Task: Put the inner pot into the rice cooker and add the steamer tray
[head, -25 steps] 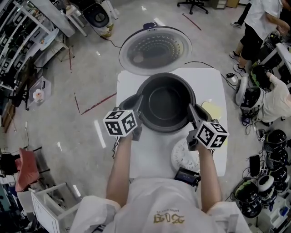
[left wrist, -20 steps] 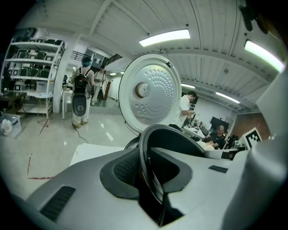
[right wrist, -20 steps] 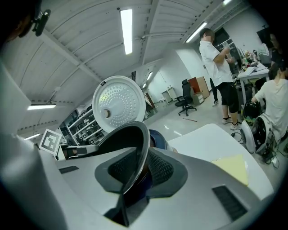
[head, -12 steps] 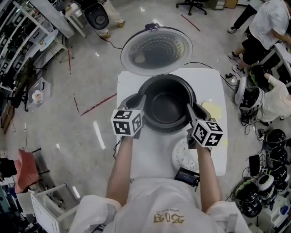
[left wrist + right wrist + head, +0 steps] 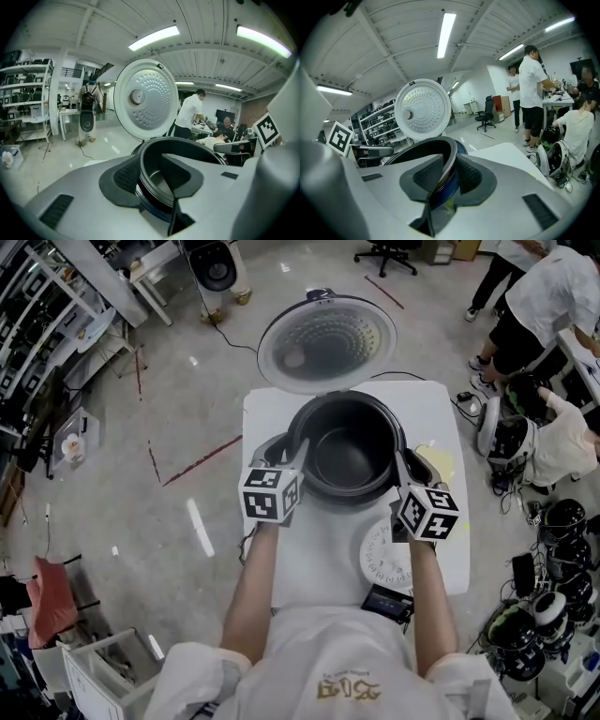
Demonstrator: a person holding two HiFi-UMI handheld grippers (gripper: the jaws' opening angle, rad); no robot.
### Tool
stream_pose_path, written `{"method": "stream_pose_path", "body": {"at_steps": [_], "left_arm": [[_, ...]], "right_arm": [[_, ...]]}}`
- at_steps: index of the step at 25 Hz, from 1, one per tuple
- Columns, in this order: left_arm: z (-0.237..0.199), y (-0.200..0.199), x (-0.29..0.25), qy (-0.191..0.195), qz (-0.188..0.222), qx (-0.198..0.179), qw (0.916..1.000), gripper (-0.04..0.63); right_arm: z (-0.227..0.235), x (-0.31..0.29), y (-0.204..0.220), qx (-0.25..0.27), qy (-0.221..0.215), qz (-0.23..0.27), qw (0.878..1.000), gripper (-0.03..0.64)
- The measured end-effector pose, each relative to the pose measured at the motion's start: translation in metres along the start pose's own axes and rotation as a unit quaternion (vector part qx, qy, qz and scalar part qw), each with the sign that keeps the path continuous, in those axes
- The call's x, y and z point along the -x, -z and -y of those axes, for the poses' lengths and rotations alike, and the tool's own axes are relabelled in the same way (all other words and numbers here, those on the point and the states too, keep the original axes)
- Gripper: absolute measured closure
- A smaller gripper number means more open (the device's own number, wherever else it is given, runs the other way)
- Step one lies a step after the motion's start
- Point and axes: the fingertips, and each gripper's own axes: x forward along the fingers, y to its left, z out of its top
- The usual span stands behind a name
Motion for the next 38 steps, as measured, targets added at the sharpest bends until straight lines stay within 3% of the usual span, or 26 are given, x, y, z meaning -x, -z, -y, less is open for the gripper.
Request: {"method": "stream_pose_path", "body": {"at_steps": [10, 19, 31, 38], "left_arm": [[0.018, 0.013, 0.053, 0.044, 0.018, 0.012, 0.9988, 0.442], [0.045, 0.042, 0.092, 0.128, 0.01, 0.019, 0.9916, 0.43], [0.112, 0.11, 0.104, 0.216, -0.05, -0.013, 0.975, 0.454], [0.147, 0.164, 0.092, 0.238, -0.108, -0.007, 0.9652, 0.443]], "right_arm": [[-0.028, 0.044, 0.012, -0.008, 0.025, 0.015, 1.0, 0.538], [-0.054, 0.103, 0.058, -0.025, 0.08, 0.011, 0.996, 0.535], [-0.052, 0.173, 0.137, -0.066, 0.148, -0.015, 0.987, 0.517], [-0.007, 0.212, 0.179, -0.078, 0.192, -0.038, 0.977, 0.509]]}}
